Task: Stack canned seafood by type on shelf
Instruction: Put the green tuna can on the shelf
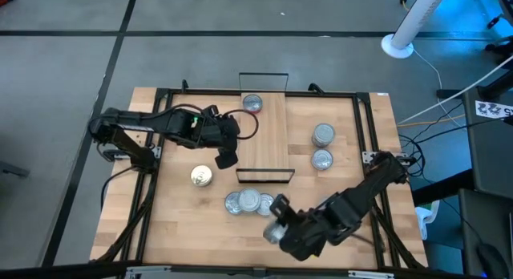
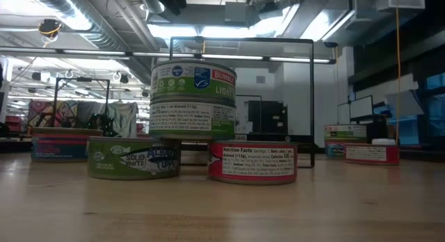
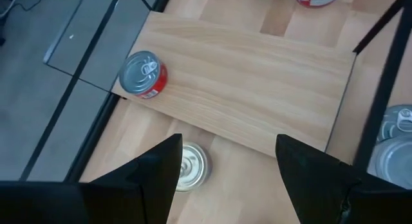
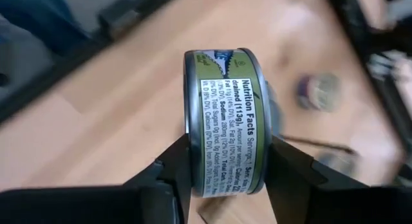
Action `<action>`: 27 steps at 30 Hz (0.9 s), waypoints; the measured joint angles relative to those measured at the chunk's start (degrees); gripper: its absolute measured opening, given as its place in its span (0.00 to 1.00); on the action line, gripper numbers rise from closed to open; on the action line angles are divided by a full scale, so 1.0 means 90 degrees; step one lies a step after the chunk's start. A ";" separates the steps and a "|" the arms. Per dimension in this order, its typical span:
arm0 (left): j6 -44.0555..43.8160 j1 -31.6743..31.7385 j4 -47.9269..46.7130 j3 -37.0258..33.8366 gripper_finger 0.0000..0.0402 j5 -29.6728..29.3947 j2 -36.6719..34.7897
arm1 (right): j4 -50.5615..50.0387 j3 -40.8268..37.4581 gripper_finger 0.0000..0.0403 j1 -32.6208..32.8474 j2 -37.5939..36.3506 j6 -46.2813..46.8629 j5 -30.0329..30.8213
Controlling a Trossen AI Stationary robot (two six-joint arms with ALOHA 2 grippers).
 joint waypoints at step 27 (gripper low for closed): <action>0.1336 0.0969 0.0000 0.0000 0.61 -0.0076 -0.0081 | -0.1059 -0.0142 0.35 -0.1511 -0.2144 -0.0472 0.1928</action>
